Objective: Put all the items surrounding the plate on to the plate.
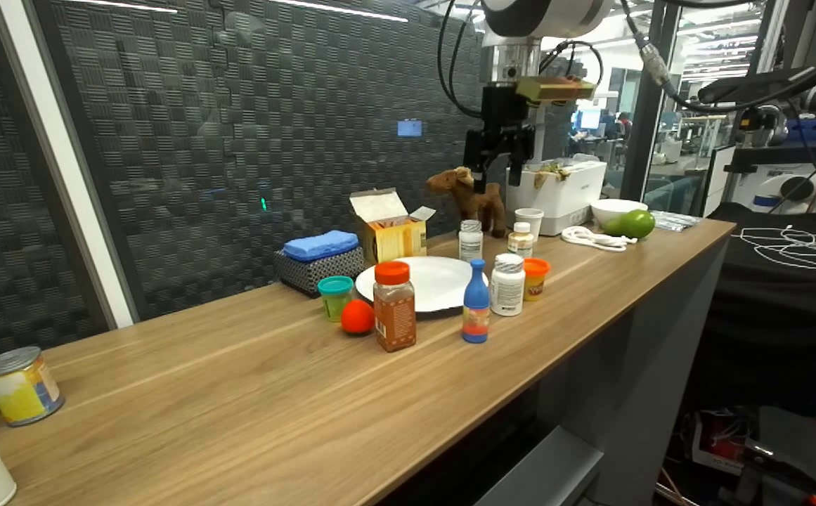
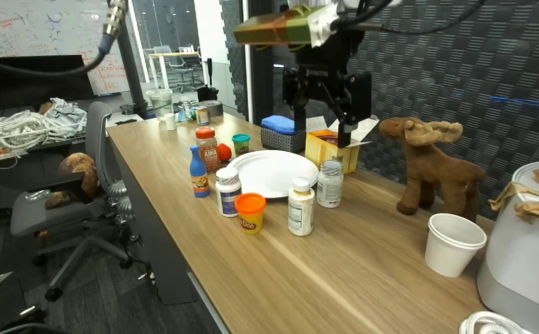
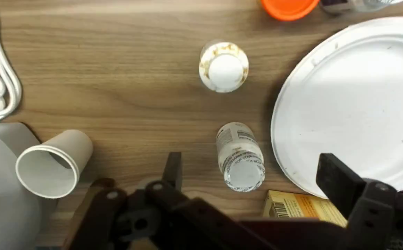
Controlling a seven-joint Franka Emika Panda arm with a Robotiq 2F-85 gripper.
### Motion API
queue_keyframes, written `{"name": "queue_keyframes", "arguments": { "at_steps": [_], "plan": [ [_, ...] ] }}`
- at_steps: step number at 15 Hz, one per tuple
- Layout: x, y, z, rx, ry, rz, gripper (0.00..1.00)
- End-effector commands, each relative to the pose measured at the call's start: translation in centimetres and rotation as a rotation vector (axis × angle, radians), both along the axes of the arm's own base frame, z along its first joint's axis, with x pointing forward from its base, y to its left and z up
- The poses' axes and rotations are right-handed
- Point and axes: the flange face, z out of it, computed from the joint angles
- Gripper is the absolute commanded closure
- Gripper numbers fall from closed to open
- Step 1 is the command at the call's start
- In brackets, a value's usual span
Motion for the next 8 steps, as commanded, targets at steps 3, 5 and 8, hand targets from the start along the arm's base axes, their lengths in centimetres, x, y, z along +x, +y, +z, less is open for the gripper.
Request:
{"name": "queue_keyframes", "arguments": {
  "at_steps": [3,5,8],
  "plan": [
    [4.3,-1.6,-2.4,-0.021,-0.031,-0.006,0.00],
    [5.4,-2.0,-3.2,0.000,-0.026,-0.009,0.00],
    [6.2,-2.0,-3.7,0.046,-0.029,-0.013,0.00]
  ]
}}
